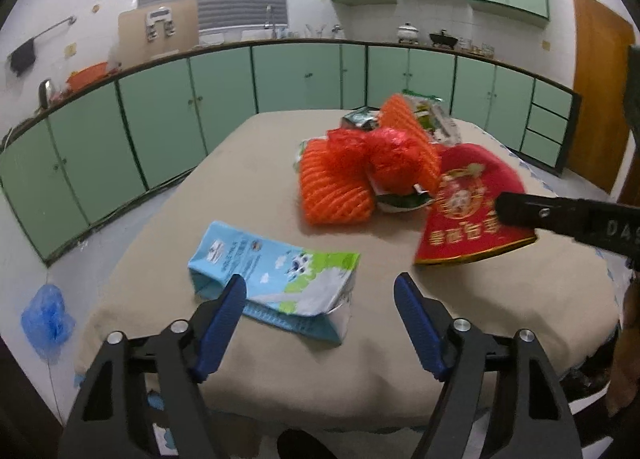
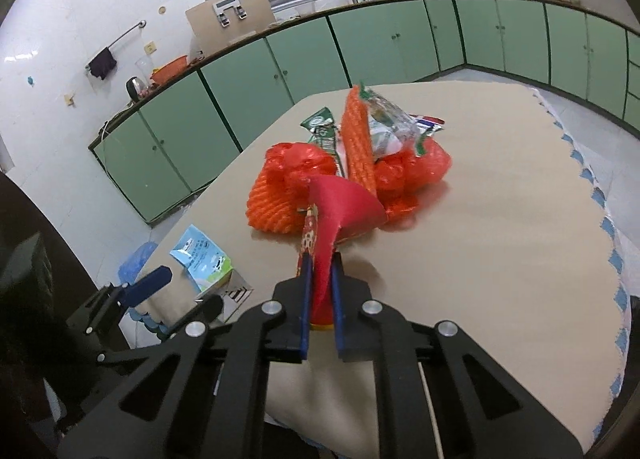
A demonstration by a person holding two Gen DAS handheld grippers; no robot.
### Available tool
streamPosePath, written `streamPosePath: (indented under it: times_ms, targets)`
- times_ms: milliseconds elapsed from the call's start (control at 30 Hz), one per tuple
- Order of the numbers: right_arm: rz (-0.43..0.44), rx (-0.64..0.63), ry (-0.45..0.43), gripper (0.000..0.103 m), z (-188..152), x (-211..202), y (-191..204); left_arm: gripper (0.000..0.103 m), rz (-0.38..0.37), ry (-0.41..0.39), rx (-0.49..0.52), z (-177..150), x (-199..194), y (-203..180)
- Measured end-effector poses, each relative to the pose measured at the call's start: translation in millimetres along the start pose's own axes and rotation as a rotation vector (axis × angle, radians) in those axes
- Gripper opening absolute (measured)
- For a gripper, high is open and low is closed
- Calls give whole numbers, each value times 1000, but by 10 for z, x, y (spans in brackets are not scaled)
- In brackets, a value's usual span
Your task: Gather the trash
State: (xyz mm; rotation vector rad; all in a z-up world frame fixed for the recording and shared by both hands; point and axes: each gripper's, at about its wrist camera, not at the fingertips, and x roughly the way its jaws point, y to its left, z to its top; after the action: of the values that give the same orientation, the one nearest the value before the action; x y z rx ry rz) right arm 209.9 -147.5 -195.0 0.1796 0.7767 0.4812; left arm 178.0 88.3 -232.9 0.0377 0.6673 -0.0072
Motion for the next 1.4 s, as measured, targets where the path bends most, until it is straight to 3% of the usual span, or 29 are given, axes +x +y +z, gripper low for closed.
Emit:
streamPosePath:
  times_ms: [100, 233, 433, 533, 600, 667, 967, 1400]
  targets:
    - [2, 3, -4, 8, -4, -4, -10, 65, -5, 62, -43, -52, 113, 132]
    - [3, 10, -6, 8, -12, -1, -20, 64, -35, 121, -66, -92, 256, 182]
    - [-7, 15, -8, 8, 6, -15, -44, 62, -46, 127, -60, -75, 388, 164]
    - [-11, 17, -5, 8, -1, -13, -62, 42, -75, 120, -72, -50, 413, 218]
    - [-12, 18, -2, 8, -5, -10, -68, 21, -107, 117, -80, -36, 417, 232]
    - [-13, 18, -2, 8, -5, -12, -63, 7, -154, 107, -76, -23, 408, 225]
    - [-24, 17, -13, 8, 15, -68, -103, 6, -198, 72, -34, -17, 321, 142]
    - [-31, 10, -39, 8, 57, -208, -104, 2, -243, -66, -28, 327, -103, 62]
